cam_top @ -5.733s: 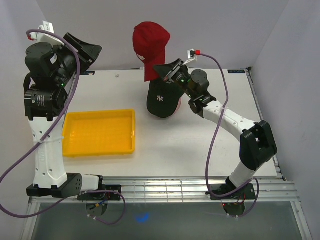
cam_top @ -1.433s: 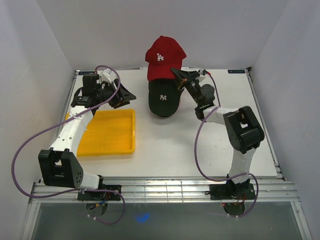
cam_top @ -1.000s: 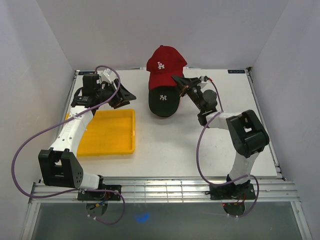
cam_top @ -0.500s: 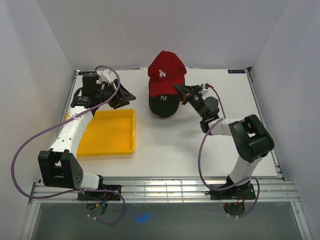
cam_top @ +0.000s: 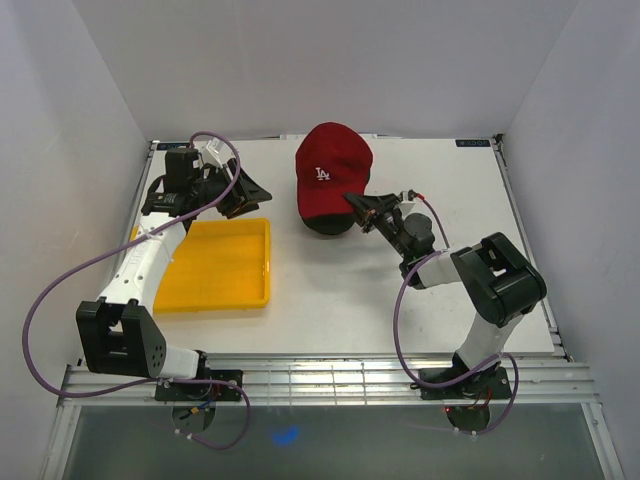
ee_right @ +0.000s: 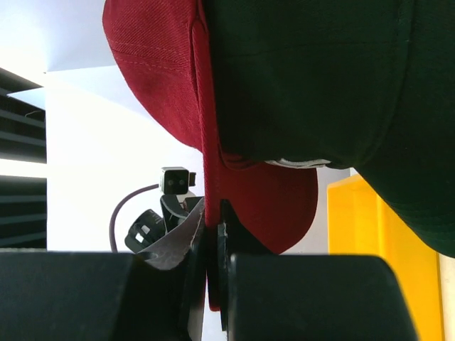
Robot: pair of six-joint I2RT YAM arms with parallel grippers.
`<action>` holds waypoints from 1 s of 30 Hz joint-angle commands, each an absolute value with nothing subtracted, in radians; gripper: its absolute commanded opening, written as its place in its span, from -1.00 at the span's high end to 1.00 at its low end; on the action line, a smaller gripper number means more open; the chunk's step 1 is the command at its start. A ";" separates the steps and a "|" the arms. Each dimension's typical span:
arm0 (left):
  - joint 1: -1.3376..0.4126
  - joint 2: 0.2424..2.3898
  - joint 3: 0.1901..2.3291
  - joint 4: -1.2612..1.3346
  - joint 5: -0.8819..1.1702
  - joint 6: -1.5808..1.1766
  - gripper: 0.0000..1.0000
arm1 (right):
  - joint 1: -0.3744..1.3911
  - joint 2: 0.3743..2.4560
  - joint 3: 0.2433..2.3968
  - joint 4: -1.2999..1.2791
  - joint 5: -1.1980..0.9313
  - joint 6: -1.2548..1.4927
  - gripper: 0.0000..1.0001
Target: Stack the hats
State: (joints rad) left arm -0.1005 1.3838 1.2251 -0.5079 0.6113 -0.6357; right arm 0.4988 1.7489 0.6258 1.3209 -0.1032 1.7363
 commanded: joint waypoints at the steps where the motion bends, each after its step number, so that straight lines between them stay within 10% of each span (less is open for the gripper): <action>1: -0.106 1.365 1.215 -0.497 0.606 -0.623 -0.27 | 0.499 1.744 0.591 1.891 -0.069 1.716 0.84; 30: -0.106 1.368 1.196 -0.515 0.551 -0.601 -0.26 | 0.499 1.896 0.344 1.893 0.038 1.899 0.84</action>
State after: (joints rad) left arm -0.1005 1.3842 1.2007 -0.5159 0.5671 -0.6209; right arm 0.4999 1.8271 0.4030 1.5398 -0.0174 1.8648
